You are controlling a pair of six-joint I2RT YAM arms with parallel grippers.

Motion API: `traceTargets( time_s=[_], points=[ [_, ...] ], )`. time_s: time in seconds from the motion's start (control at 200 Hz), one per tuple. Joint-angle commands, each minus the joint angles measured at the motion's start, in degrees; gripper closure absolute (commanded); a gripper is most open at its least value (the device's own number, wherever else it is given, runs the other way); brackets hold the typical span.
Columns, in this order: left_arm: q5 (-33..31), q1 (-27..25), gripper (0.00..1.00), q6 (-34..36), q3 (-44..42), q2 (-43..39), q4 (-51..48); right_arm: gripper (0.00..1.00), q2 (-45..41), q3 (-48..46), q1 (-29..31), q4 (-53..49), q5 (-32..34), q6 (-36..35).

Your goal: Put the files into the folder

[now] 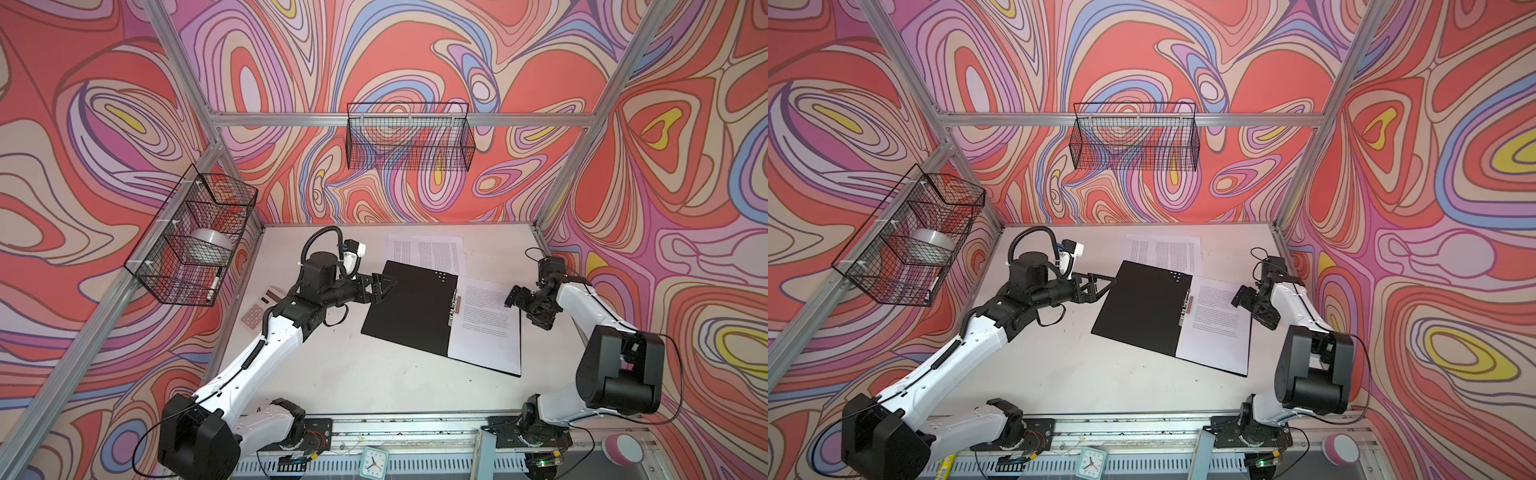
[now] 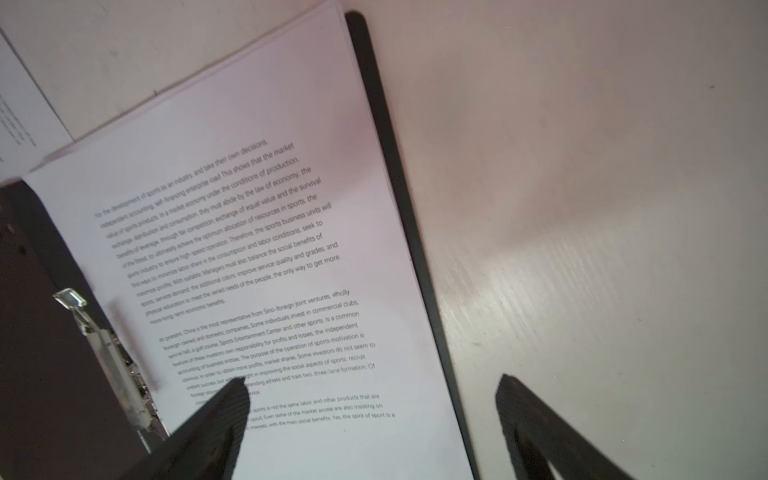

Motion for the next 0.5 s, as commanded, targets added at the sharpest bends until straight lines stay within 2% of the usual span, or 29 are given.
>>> traceTargets(
  time_s=[0.0, 0.14, 0.22, 0.3, 0.496],
  points=[
    [-1.0, 0.0, 0.0, 0.9, 0.3, -1.5, -0.8, 0.02, -1.3, 1.6, -0.9, 1.9, -5.9, 2.4],
    [-2.5, 0.0, 0.0, -0.1, 1.3, -1.0, -2.9, 0.02, -6.4, -0.8, -0.4, 6.3, -6.9, 8.7],
    [-2.2, 0.2, 0.0, -0.3, 1.3, -1.0, -2.6, 0.08, -8.8, -1.6, 2.8, 7.4, -4.4, 12.5],
    [-2.1, 0.5, 0.0, -0.9, 0.5, -1.4, -1.3, 0.17, -9.1, -0.9, 10.2, 7.7, 1.3, 15.4],
    [-1.3, 0.8, 0.0, -1.0, 0.3, -0.8, -0.7, 0.45, -0.7, 1.9, 24.1, 11.0, 6.3, 21.8]
  ],
)
